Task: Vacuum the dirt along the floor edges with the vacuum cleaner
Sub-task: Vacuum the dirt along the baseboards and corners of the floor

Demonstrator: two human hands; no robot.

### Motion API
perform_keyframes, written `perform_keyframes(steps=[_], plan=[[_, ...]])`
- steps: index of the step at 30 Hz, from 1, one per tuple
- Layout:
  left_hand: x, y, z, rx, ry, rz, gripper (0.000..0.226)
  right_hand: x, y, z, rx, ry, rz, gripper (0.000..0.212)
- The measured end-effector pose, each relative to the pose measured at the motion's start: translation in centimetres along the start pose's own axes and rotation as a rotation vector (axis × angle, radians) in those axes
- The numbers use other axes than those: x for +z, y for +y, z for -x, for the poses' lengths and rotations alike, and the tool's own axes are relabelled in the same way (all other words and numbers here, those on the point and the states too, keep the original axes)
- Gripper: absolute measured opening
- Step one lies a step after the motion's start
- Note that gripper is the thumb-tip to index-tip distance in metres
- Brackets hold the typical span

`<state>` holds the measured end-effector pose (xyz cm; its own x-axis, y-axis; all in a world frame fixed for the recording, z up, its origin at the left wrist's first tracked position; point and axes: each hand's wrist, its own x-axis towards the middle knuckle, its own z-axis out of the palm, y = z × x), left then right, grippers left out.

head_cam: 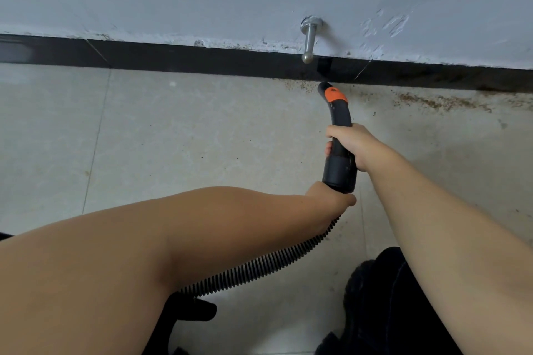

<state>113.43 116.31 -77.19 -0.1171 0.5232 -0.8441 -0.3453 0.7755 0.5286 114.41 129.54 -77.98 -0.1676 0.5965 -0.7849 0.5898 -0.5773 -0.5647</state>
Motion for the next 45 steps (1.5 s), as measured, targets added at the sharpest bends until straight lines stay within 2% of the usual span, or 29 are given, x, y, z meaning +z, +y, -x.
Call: perform_keyframes(steps=[11, 20, 24, 31, 45], plan=[[-2.2, -1.3, 0.2, 0.004, 0.067, 0.033, 0.025, 3.3, -0.3, 0.7, -0.033, -0.040, 0.022, 0.010], [-2.7, 1.0, -1.3, 0.008, 0.014, -0.084, 0.031, 1.2, -0.5, -0.9, -0.003, 0.169, -0.165, 0.009], [-2.5, 0.7, -1.4, 0.005, 0.015, -0.074, 0.039, 1.5, -0.4, -1.0, -0.025, 0.153, -0.122, 0.010], [-5.2, -1.6, -0.9, -0.029, 0.086, -0.027, 0.043, 6.2, 0.4, -0.1, -0.089, 0.123, -0.041, 0.020], [-8.9, -3.9, 0.9, -0.045, 0.181, 0.137, 0.021, 12.7, -0.7, 1.7, -0.150, -0.052, 0.172, 0.021]])
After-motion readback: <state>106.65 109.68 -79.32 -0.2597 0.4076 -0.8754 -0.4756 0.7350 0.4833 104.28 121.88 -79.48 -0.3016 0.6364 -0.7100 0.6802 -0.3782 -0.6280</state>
